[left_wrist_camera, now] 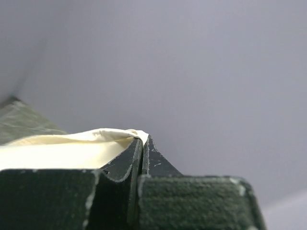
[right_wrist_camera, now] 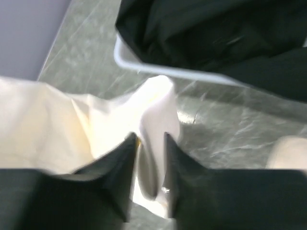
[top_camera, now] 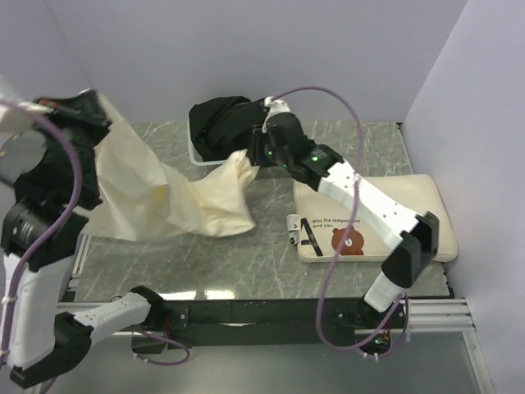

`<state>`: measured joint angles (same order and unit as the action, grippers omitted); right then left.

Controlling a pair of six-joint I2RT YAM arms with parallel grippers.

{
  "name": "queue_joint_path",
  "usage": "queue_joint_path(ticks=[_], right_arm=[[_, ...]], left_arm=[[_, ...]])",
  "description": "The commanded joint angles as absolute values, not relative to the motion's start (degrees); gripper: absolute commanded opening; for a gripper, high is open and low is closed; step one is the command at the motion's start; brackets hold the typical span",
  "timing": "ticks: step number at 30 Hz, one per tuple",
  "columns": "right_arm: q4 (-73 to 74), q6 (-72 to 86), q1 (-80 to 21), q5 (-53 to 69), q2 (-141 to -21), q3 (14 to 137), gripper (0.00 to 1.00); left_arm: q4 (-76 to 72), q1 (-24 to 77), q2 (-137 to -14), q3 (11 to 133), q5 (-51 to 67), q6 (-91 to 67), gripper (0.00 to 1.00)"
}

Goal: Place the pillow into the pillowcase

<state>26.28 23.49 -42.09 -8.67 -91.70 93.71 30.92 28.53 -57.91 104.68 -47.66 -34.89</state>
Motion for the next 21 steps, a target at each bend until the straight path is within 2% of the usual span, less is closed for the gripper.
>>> queue_joint_path(ticks=[1, 2, 4, 5, 8, 12, 16, 17, 18, 21], right_arm=[[26.4, 20.6, -41.0, -5.8, -92.9, 97.2, 0.52], [25.0, 20.7, -41.0, -6.5, -91.9, 96.0, 0.66], [24.3, 21.4, -40.6, -10.0, -88.1, 92.0, 0.77], [24.8, 22.1, -39.4, -10.8, -86.8, 91.1, 0.83], [26.4, 25.9, -35.1, -12.5, -81.6, 86.3, 0.86], [22.9, 29.3, -30.5, -11.3, -72.4, 71.8, 0.87], [17.7, 32.0, -30.3, -10.1, -62.1, 59.2, 0.88], [16.4, 32.3, -30.3, -10.1, -61.2, 57.3, 0.88], [16.1, 32.4, -30.3, -9.5, -60.5, 54.8, 0.88], [13.2, 31.6, -32.9, -8.2, -60.2, 52.0, 0.88]], left_arm=[[31.8, 28.4, -63.2, 106.0, -22.6, -33.0, 0.01], [31.2, 28.4, -64.3, 102.0, -15.8, -34.4, 0.01], [26.7, 30.2, -64.5, 95.6, -9.7, -36.9, 0.01], [24.1, 32.3, -64.3, 87.8, -9.4, -38.5, 0.01], [14.3, 44.4, -65.6, 74.1, -12.7, -40.3, 0.01], [4.5, 55.1, -70.0, 62.3, -12.9, -45.9, 0.04], [-3.2, 61.9, -71.7, 53.9, -13.3, -50.8, 0.39], [-1.9, 62.0, -71.2, 52.3, -15.1, -51.8, 0.53], [-1.2, 62.0, -70.1, 51.7, -16.7, -53.1, 0.62], [9.0, 61.8, -64.9, 51.6, -28.7, -58.3, 0.82]])
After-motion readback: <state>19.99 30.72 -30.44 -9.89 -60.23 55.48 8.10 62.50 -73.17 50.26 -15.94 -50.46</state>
